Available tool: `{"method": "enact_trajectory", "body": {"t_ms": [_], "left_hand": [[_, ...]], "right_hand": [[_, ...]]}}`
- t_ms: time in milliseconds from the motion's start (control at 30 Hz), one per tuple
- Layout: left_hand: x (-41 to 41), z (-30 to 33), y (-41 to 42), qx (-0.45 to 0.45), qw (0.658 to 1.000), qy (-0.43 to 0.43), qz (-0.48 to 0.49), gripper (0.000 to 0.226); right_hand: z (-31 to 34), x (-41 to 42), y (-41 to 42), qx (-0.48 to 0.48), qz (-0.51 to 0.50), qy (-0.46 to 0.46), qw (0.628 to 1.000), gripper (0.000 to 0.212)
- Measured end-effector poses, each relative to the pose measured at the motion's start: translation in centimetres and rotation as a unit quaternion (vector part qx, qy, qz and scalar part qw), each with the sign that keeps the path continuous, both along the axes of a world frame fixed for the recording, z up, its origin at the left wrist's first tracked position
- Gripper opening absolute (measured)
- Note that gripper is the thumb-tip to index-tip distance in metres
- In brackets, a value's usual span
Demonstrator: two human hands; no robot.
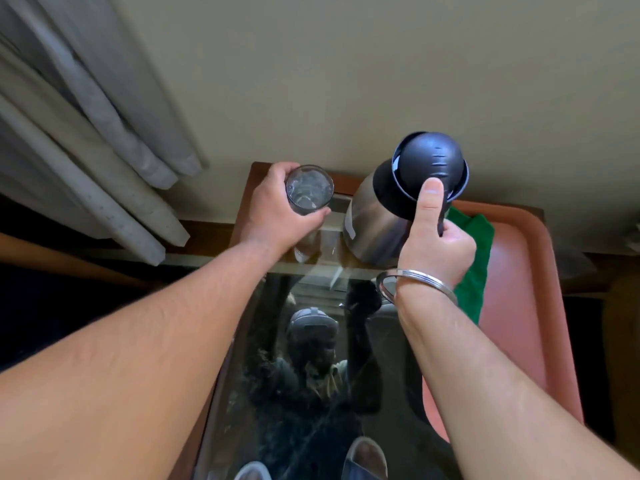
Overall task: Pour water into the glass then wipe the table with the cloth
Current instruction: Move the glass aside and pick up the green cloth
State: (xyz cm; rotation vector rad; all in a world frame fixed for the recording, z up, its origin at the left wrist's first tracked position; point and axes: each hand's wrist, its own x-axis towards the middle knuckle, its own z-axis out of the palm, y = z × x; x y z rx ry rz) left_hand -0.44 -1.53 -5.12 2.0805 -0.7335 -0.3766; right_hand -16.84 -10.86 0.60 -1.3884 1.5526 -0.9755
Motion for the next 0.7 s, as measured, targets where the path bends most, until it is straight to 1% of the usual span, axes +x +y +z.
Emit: {"method": "enact_trajectory", "body": {"t_ms": [133,200,300,367,400,433,467,500,533,567,600,633,700], "left_hand": [[0.1,-0.7,-1.3,0.001,1.000,0.001,0.017,0.085],[0.0,-0.9,-1.7,0.006,1.000,0.003,0.020,0.084],[0.1,-1.0,-2.1,0.007,1.000,0.005,0.026,0.082],[0.3,-0.9,-2.3,0.011,1.000,0.005,0.023,0.082],[0.5,-0.9,-2.4,0.013,1.000,0.003,0.021,0.083],[0.7,-1.0,-2.4,0.016,1.000,0.002,0.022,0.083],[0.8,-0.9,-2.4,0.018,1.000,0.001,0.025,0.083],[1.0,-1.0,-2.2,0.020,0.999,0.002,0.027,0.083],[1.1,-1.0,-2.1,0.019,1.000,0.002,0.025,0.085],[1.1,-1.0,-2.0,0.020,1.000,0.004,0.021,0.087],[1.1,-1.1,-1.8,0.027,1.000,0.006,0.015,0.092],[0.9,-1.1,-1.4,0.039,0.999,0.004,0.007,0.097],[0.2,-1.5,0.3,0.076,0.997,-0.011,-0.005,0.100]], "right_hand": [[-0.1,0.0,-0.1,0.000,0.008,-0.009,1.000,0.075],[-0.2,-0.1,-0.1,-0.003,0.003,-0.008,1.000,0.079],[0.0,-0.6,-0.4,0.034,0.021,0.009,0.999,0.088],[-0.4,-2.0,-1.6,0.061,0.003,0.028,0.998,0.084],[-1.0,-3.0,-2.5,0.066,-0.013,0.045,0.997,0.079],[-2.1,-4.4,-3.5,0.065,-0.026,0.083,0.994,0.067],[-3.4,-6.1,-4.7,0.073,-0.039,0.150,0.985,0.052],[-4.6,-7.8,-5.6,0.107,-0.047,0.227,0.967,0.045],[-5.7,-9.4,-6.1,0.156,-0.042,0.289,0.944,0.053],[-6.5,-10.9,-6.4,0.194,-0.015,0.332,0.923,0.064],[-7.3,-12.1,-6.4,0.213,0.028,0.364,0.906,0.068],[-7.8,-12.9,-6.4,0.220,0.073,0.380,0.896,0.064],[-7.7,-13.6,-6.2,0.218,0.136,0.362,0.896,0.047]]}}
